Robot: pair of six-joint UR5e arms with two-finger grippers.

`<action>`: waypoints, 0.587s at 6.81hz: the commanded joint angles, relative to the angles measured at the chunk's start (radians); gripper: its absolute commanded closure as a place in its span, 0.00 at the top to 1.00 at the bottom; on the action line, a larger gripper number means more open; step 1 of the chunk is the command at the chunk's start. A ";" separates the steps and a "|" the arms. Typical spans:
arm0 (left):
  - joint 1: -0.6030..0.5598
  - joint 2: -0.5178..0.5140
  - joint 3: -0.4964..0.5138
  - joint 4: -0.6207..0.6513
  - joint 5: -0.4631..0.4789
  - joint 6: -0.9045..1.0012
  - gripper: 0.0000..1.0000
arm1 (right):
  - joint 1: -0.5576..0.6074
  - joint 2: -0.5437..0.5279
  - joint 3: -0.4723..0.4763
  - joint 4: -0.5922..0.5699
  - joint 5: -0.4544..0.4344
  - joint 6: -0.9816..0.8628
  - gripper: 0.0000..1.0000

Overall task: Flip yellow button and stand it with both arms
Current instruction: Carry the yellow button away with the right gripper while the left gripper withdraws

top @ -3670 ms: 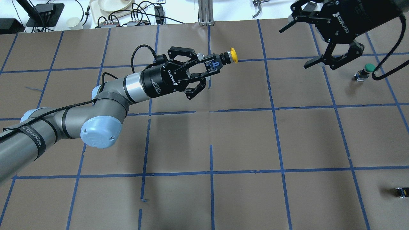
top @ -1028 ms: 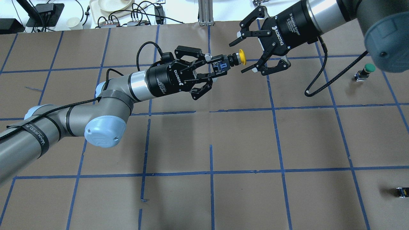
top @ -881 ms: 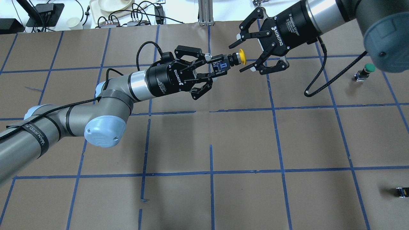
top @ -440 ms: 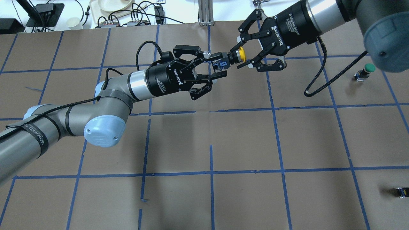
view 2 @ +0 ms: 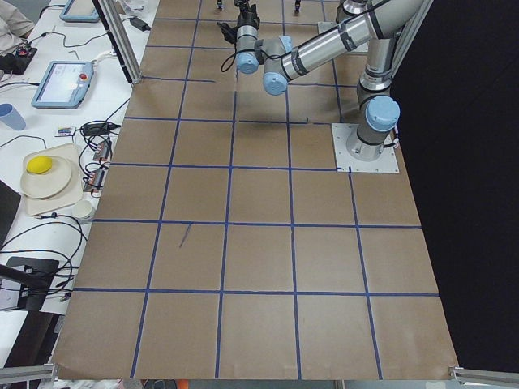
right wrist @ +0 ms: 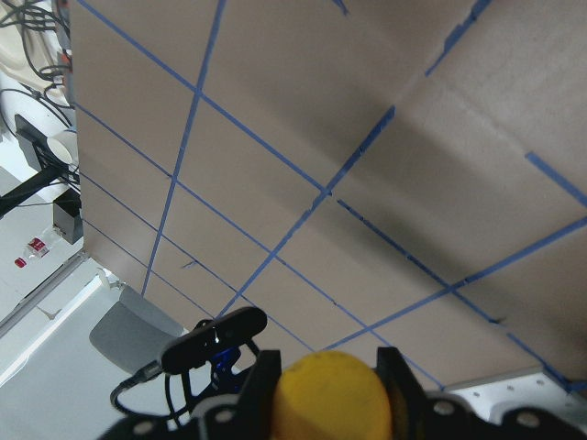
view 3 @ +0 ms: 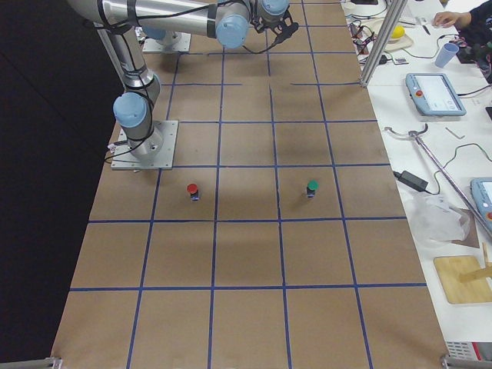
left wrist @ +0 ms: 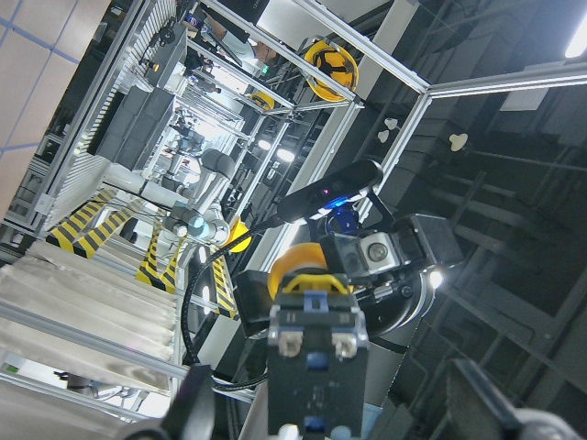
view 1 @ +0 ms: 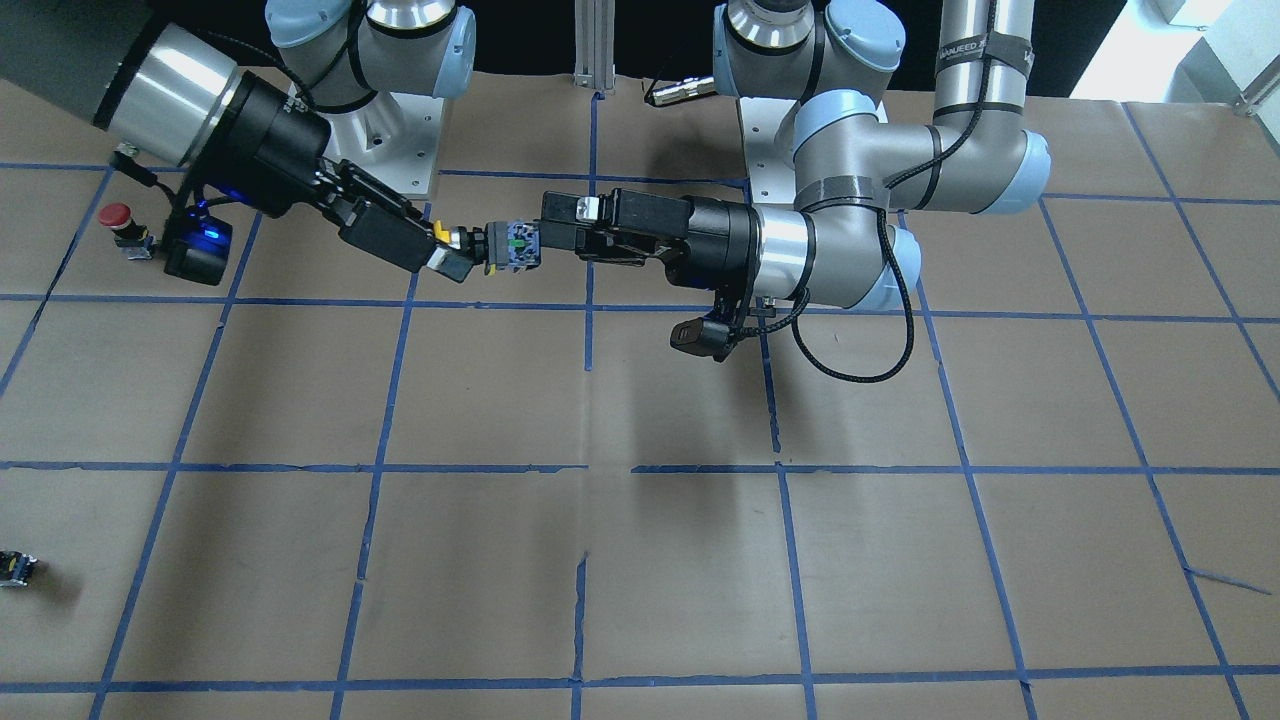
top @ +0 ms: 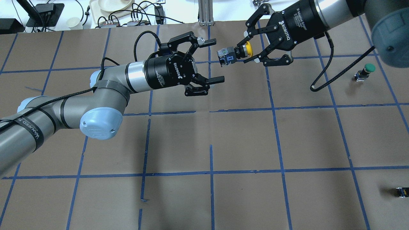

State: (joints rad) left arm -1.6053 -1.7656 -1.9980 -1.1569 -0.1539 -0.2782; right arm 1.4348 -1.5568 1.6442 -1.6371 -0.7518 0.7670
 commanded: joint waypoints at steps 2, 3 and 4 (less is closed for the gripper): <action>0.005 0.032 0.227 -0.020 0.486 -0.165 1.00 | -0.169 0.001 0.003 0.011 -0.145 -0.423 0.15; 0.002 0.017 0.323 -0.056 0.667 -0.165 1.00 | -0.187 0.003 0.006 0.011 -0.287 -0.656 0.16; -0.004 0.015 0.405 -0.187 0.864 -0.158 1.00 | -0.195 0.003 0.009 0.011 -0.420 -0.912 0.16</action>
State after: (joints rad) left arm -1.6039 -1.7446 -1.6925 -1.2367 0.4916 -0.4351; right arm 1.2565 -1.5545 1.6497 -1.6263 -1.0239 0.1327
